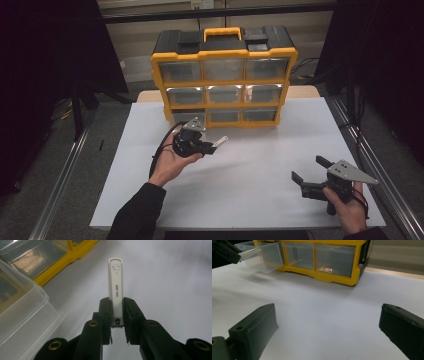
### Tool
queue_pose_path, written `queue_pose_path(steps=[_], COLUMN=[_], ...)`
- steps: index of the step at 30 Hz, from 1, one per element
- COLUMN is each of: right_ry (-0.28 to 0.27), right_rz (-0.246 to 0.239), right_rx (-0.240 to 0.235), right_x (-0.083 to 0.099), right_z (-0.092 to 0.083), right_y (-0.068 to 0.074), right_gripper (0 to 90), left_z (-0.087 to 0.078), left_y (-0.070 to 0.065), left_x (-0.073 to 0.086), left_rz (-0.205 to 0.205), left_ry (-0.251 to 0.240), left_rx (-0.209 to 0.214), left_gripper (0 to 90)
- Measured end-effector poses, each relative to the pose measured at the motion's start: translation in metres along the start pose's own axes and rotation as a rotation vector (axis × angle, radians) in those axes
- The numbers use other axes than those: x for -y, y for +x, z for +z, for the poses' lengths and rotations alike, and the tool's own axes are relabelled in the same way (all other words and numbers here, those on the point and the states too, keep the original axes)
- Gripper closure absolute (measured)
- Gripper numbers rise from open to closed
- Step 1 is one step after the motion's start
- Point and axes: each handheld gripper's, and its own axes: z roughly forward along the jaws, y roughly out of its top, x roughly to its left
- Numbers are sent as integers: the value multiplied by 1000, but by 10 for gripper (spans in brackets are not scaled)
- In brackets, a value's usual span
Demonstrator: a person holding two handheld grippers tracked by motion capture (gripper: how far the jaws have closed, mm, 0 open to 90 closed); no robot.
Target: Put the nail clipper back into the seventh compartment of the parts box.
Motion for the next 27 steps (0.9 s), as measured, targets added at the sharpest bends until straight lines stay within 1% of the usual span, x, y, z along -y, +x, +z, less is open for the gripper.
queue_pose_path(steps=[1, 2, 3, 4, 5, 6, 9, 10, 11, 12, 13, 14, 15, 16, 19, 20, 22, 23, 24, 27], right_ry=[-1, -1, -1, -1, -2, -2, -2, -3, -2, -3, -3, -2, -3, -2, -2, -2, -2, -2, -2, -2], right_rz=[-1, -1, -3, -2, -5, 0, -4, -5, -4, -4, -4, -4, -8, -7, -9, -9, -9, -8, -9, -11], right_rx=[0, 0, 0, 1, 2, -1, 1, 1, 1, 1, 1, 0, -1, -1, -1, 0, -1, 0, 0, -1], right_x=[0, 0, 0, 0, 0, 0, 0, 0, 0, 0, 0, 0, 0, 0, 0, 0, 0, 0, 0, 0], right_z=[0, 0, 0, 0, 0, 0, 0, 0, 0, 0, 0, 0, 0, 0, 0, 0, 0, 0, 0, 0], right_y=[0, 0, 0, 0, 0, 0, 0, 0, 0, 0, 0, 0, 0, 0, 0, 0, 0, 0, 0, 0], right_gripper=[13, 13, 13, 13, 13, 13, 13, 13, 13, 13, 13, 13, 13, 13, 13, 12, 13, 13, 13, 13], left_z=[-1, -2, -4, -5, -6, -7, -10, -12, -13, -15, -16, -17, -18, -20, -26, -27, -31, -33, -35, -41], left_y=[0, 1, 2, 3, 3, 4, 7, 8, 8, 9, 10, 11, 12, 13, 14, 16, 19, 20, 21, 24], left_x=[0, -1, -1, -2, -2, -2, -2, -2, -2, -3, -3, -3, -3, -3, -5, -5, -5, -6, -7, -8], left_rz=[-6, -1, 4, -1, -3, 2, 0, 5, 2, 13, 5, 1, -10, -5, -7, -9, -8, -16, -2, 2], left_ry=[-4, -7, -7, -12, -11, -14, -11, -6, -11, -1, 4, -4, -11, -11, -3, -20, -23, -26, -17, -29], left_rx=[10, -3, -6, 0, -4, -2, -4, -12, -4, -17, -19, -33, -29, -36, -46, -49, -53, -63, -65, -66], left_gripper=[779, 779, 779, 778, 779, 779, 779, 778, 779, 779, 779, 778, 779, 778, 779, 779, 779, 779, 779, 779])
